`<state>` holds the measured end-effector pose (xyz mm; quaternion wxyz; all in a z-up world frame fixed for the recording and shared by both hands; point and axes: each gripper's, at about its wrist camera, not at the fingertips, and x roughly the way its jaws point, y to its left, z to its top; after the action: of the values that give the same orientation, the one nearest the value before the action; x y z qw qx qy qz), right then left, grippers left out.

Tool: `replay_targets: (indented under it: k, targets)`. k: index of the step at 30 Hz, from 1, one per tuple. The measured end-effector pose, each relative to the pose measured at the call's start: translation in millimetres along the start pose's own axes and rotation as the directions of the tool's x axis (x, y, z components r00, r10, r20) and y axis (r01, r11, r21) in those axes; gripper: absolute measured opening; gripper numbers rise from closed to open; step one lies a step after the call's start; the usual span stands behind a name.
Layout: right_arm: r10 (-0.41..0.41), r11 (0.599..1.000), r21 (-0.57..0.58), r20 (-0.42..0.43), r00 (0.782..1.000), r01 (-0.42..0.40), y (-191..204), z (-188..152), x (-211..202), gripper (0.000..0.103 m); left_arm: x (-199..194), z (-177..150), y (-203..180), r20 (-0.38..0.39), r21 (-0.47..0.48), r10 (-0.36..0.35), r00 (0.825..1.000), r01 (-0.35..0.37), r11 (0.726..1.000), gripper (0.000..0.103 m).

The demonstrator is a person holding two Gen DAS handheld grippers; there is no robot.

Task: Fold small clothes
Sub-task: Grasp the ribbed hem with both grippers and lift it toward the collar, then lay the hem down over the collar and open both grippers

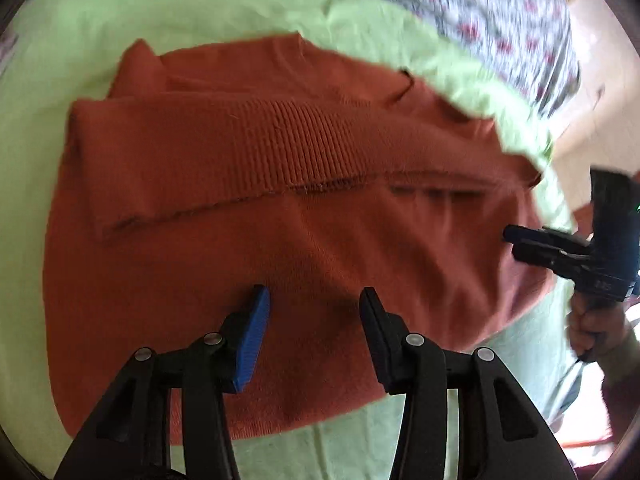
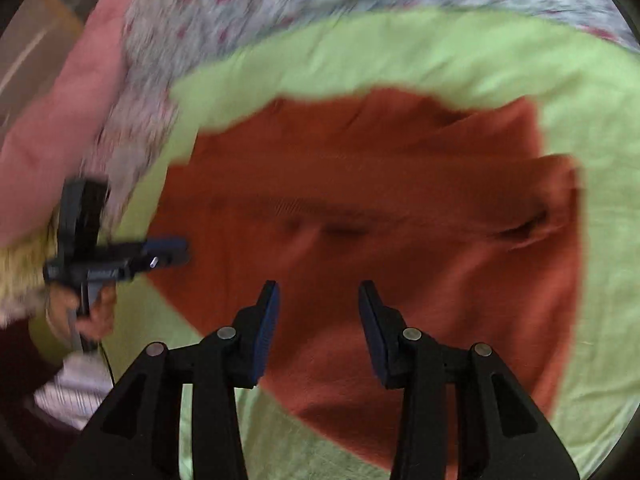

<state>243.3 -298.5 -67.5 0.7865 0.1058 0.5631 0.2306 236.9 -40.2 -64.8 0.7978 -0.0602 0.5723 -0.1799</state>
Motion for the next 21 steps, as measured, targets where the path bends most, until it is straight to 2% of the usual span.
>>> replay_targets:
  k: [2, 3, 5, 8, 10, 11, 13, 15, 18, 21]
  targets:
    - [0.006, 0.999, -0.031, -0.073, 0.997, -0.009, -2, 3, 18, 0.043, 4, 10, -1, -0.007, 0.041, 0.018, 1.0, -0.018, 0.999, 0.046]
    - [0.011, 0.999, -0.034, -0.087, 0.996, -0.014, -6, 7, 23, 0.042, 4, 15, 1, -0.009, 0.047, 0.024, 1.0, -0.024, 0.999, 0.04]
    - [-0.008, 1.0, -0.023, -0.067, 0.998, 0.007, -21, 19, 22, 0.042, 4, 34, 11, 0.002, 0.052, 0.055, 0.999, -0.055, 0.997, 0.03]
    - [-0.079, 0.997, 0.028, 0.014, 0.997, 0.079, -47, 42, 6, 0.04, 1, 70, 28, 0.04, 0.01, 0.082, 0.996, -0.083, 0.997, 0.029]
    - [-0.147, 0.987, 0.07, 0.081, 0.986, 0.142, -61, 59, -8, 0.041, -5, 88, 33, 0.084, -0.008, 0.126, 0.988, -0.126, 0.992, 0.03]
    - [-0.21, 0.974, 0.106, 0.121, 0.97, 0.198, -69, 67, -17, 0.042, -8, 101, 36, 0.115, -0.02, 0.166, 0.979, -0.165, 0.986, 0.032]
    - [-0.248, 0.956, 0.206, 0.183, 0.951, 0.209, -90, 80, -32, 0.042, -12, 118, 43, 0.147, -0.064, 0.209, 0.967, -0.202, 0.977, 0.034]
    - [-0.315, 0.921, 0.308, 0.222, 0.923, 0.24, -108, 86, -48, 0.042, -20, 133, 54, 0.177, -0.127, 0.239, 0.955, -0.218, 0.968, 0.038]
    - [-0.328, 0.902, 0.37, 0.245, 0.912, 0.225, -117, 86, -61, 0.042, -33, 145, 67, 0.204, -0.212, 0.29, 0.935, -0.247, 0.946, 0.05]
    - [-0.317, 0.91, 0.351, 0.25, 0.915, 0.219, -106, 76, -69, 0.042, -49, 143, 79, 0.227, -0.282, 0.332, 0.915, -0.265, 0.922, 0.055]
